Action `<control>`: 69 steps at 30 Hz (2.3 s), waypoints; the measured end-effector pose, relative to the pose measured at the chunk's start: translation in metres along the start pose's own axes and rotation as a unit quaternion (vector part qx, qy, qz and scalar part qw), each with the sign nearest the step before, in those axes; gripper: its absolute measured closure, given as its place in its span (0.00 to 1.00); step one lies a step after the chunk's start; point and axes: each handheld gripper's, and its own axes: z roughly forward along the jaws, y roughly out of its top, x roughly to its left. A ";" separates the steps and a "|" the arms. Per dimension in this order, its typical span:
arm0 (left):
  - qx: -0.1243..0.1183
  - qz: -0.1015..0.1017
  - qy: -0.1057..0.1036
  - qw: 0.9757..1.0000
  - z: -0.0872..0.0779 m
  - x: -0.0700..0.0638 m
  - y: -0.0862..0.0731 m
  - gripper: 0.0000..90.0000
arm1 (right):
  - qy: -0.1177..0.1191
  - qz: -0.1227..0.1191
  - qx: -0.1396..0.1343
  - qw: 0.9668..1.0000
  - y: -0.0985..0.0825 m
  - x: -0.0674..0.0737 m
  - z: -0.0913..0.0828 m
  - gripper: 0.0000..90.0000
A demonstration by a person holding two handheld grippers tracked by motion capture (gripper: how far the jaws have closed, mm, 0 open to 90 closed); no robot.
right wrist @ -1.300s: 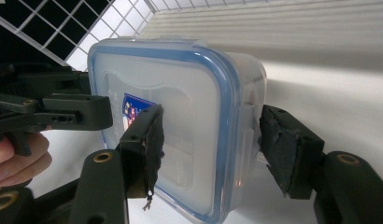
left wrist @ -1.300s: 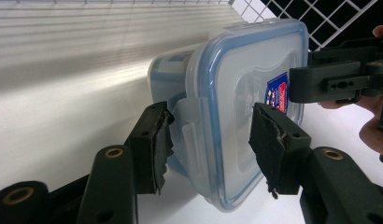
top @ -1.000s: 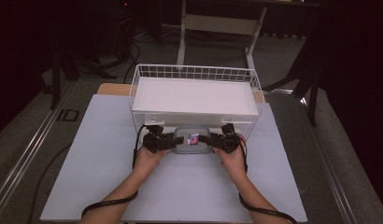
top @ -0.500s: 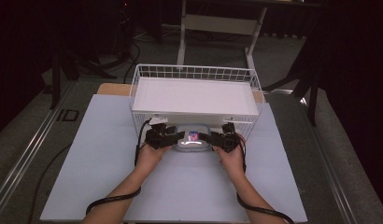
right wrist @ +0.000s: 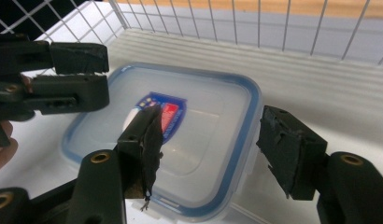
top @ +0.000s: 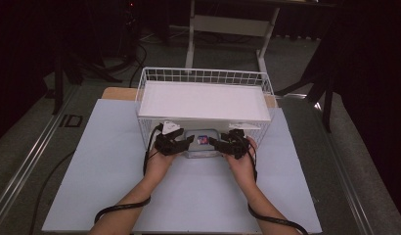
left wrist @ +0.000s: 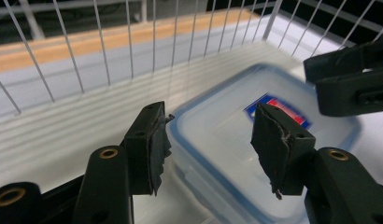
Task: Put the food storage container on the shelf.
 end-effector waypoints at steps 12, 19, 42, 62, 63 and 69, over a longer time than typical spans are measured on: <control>0.014 -0.034 -0.019 0.999 -0.031 -0.007 -0.011 0.47 | 0.034 -0.005 -0.011 0.999 -0.014 0.004 -0.019 0.44; 0.014 -0.021 -0.043 0.999 -0.050 -0.016 -0.019 0.43 | 0.053 -0.034 -0.014 0.998 -0.026 0.023 -0.025 0.48; -0.010 0.008 -0.038 0.999 -0.087 -0.037 -0.052 0.01 | 0.038 -0.082 0.028 0.996 -0.039 0.041 -0.003 1.00; -0.030 0.002 -0.031 0.999 -0.089 -0.030 -0.055 0.01 | 0.002 -0.075 0.029 0.997 -0.023 0.034 0.023 1.00; -0.029 0.009 -0.030 0.999 -0.088 -0.030 -0.056 0.01 | 0.003 -0.074 0.029 0.997 -0.022 0.034 0.024 1.00; -0.024 0.013 -0.030 0.999 -0.087 -0.032 -0.056 0.01 | 0.004 -0.082 0.028 0.996 -0.016 0.037 0.031 1.00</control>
